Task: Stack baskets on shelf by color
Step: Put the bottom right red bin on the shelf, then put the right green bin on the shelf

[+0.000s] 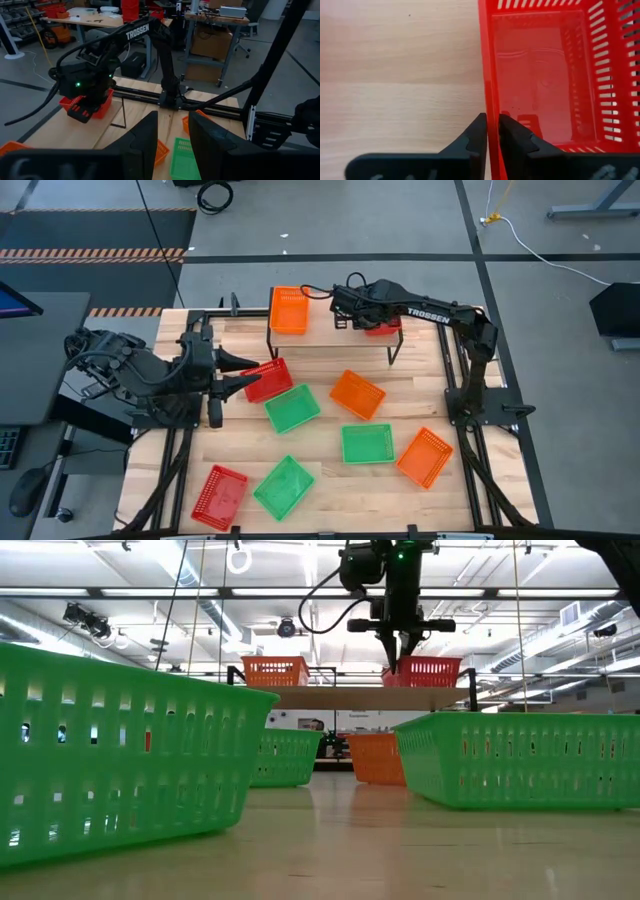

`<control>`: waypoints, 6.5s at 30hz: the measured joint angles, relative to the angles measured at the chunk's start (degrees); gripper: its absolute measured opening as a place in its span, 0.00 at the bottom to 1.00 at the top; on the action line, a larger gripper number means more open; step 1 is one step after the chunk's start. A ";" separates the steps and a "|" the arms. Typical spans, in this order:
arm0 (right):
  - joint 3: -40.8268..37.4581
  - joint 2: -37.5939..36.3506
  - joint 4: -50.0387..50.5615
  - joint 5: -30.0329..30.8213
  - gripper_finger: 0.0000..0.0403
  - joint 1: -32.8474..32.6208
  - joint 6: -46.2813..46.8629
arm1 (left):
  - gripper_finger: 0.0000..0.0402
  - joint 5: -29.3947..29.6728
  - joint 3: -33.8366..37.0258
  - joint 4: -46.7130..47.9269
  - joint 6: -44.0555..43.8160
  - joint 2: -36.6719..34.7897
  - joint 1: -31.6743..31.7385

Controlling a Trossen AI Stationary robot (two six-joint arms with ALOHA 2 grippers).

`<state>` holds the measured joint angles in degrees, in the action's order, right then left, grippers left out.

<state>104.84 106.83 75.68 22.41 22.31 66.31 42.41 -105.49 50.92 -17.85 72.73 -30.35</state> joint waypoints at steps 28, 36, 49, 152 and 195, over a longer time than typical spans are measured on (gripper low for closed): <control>0.02 0.00 -0.26 -2.55 0.06 -1.61 7.48 | 0.29 -0.24 0.00 4.13 0.22 0.02 -3.32; 0.03 0.00 -0.04 -2.81 0.07 -1.73 6.96 | 0.29 -0.24 0.00 4.32 0.01 0.02 -3.32; 0.60 0.00 1.76 -4.78 0.22 -1.85 -0.22 | 0.29 -0.24 0.00 5.29 -1.08 0.02 -3.32; -37.07 0.00 -44.88 -22.05 0.50 -39.47 27.58 | 0.29 5.99 0.02 6.38 -16.10 0.02 -2.95; 4.15 0.02 -17.89 -22.90 0.02 -39.48 -8.25 | 0.29 7.10 0.02 6.35 -12.81 0.02 -2.95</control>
<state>108.99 106.85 57.79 -0.48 -17.18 58.06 49.52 -105.47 57.27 -30.65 72.75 -33.30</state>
